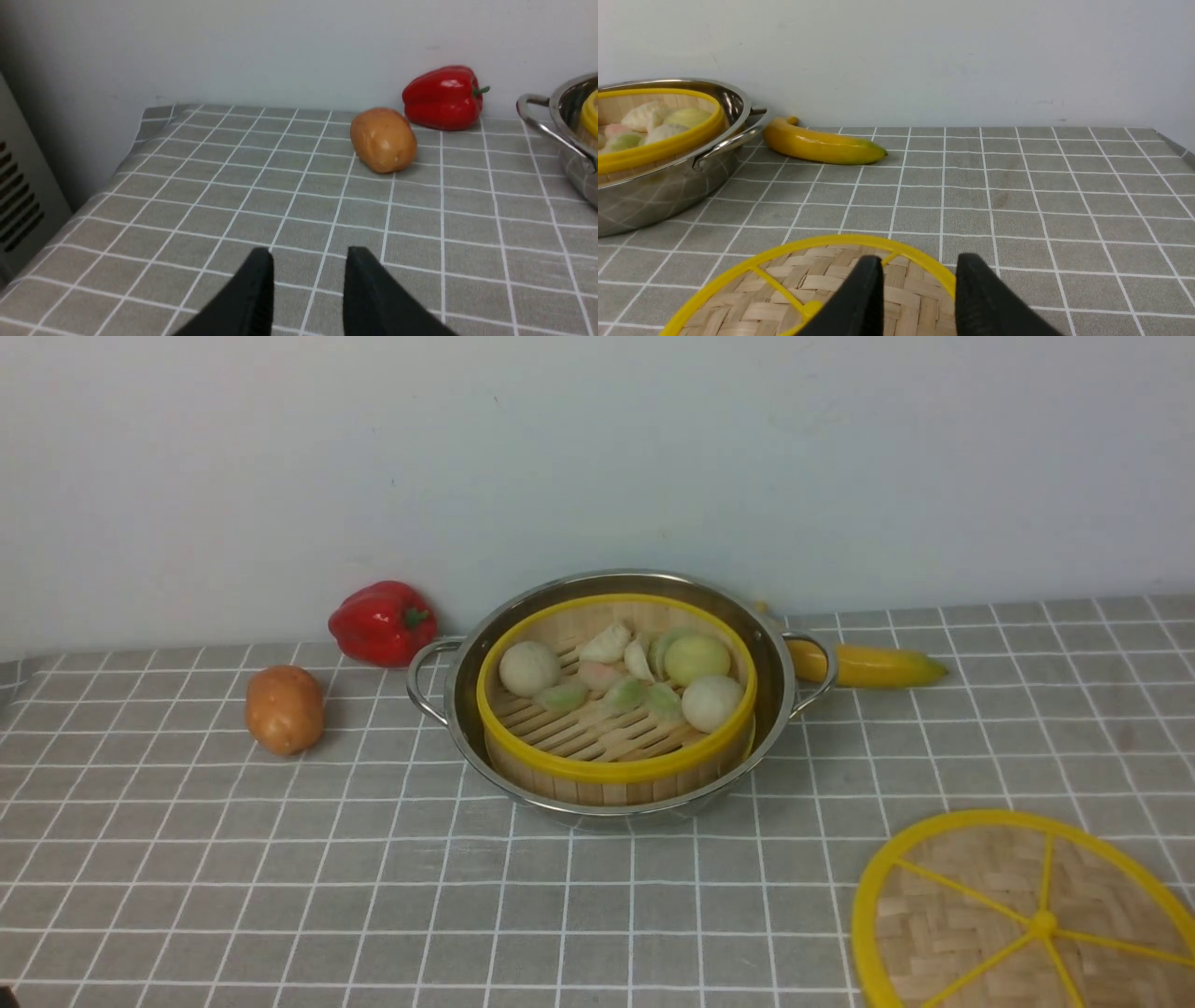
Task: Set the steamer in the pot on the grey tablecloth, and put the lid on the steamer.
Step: 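Move the gripper down to the bamboo steamer lid and grasp its center knob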
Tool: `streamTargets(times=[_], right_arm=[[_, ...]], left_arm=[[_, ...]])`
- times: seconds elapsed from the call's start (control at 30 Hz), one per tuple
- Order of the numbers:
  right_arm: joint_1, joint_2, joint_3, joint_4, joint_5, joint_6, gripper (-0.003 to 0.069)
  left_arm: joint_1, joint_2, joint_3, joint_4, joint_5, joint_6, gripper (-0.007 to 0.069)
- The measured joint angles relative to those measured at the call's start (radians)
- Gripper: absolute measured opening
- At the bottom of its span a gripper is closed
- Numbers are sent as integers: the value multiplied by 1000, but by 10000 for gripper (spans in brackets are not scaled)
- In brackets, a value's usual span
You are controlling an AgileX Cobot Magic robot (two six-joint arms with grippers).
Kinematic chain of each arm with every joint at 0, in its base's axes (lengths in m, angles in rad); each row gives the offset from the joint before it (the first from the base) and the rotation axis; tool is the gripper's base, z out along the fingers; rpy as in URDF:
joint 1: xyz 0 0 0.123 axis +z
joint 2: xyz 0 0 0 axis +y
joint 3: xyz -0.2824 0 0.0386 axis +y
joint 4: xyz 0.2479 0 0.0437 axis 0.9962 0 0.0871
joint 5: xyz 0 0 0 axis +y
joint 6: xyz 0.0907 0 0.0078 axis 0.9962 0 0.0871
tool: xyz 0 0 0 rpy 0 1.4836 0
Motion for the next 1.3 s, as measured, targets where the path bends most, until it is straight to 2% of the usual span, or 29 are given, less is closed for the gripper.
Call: streamTargets(times=[0.23,1.3], right_arm=[[0,0,0,0,0,0,243],[0,0,0,0,0,0,243]], left_arm=[[0,-72,0,0,92,-8,225],[0,-74,0,0,92,-19,243]])
